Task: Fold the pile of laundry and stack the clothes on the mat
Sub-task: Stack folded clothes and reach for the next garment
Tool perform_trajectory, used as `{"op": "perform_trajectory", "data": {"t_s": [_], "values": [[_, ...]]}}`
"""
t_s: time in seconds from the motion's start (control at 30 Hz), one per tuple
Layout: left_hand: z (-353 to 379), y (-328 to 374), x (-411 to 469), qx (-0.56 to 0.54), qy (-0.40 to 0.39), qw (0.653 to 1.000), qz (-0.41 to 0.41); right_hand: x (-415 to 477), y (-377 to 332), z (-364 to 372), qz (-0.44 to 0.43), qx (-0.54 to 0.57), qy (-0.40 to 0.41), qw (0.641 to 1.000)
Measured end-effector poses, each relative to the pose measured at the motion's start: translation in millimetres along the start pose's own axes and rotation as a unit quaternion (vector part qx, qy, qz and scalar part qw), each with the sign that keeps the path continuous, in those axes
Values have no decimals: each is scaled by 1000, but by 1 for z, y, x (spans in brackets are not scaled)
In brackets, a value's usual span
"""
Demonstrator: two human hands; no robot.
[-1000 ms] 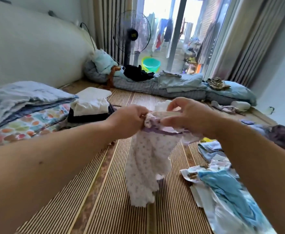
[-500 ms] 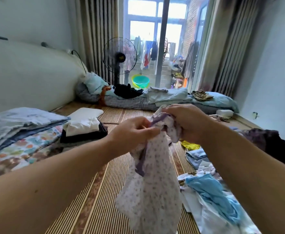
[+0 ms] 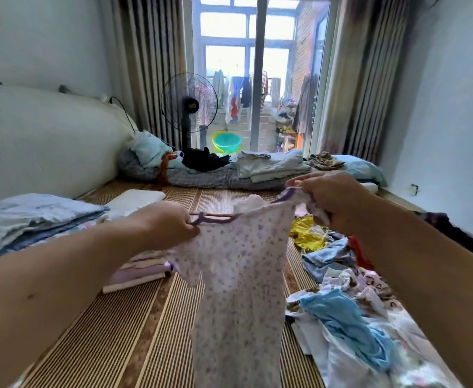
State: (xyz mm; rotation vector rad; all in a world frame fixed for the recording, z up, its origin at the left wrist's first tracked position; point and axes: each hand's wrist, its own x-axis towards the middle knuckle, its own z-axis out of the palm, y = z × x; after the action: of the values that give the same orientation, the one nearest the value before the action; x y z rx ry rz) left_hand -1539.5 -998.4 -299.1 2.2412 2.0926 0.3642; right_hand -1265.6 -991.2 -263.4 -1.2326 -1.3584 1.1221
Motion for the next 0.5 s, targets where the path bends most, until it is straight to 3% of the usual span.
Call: {"op": "perform_trajectory", "data": {"t_s": [0.13,0.2,0.3,0.43,0.5], "values": [[-17,-12,1,-113,21,993,-30,-6,3,-8,7,-167,-3,986],[-24,-11,0,-145,61,987,-35,-12,3,-9,0,-298,-30,954],[-31,-8,-4,-102,108,989,-14,-14,8,-6,23,-447,-57,893],[-31,-5,-6,-161,112,980,-19,-12,15,-3,4,-547,-22,837],[-29,-3,-6,-240,94,966,-21,-11,16,-2,-3,-556,2,831]]}}
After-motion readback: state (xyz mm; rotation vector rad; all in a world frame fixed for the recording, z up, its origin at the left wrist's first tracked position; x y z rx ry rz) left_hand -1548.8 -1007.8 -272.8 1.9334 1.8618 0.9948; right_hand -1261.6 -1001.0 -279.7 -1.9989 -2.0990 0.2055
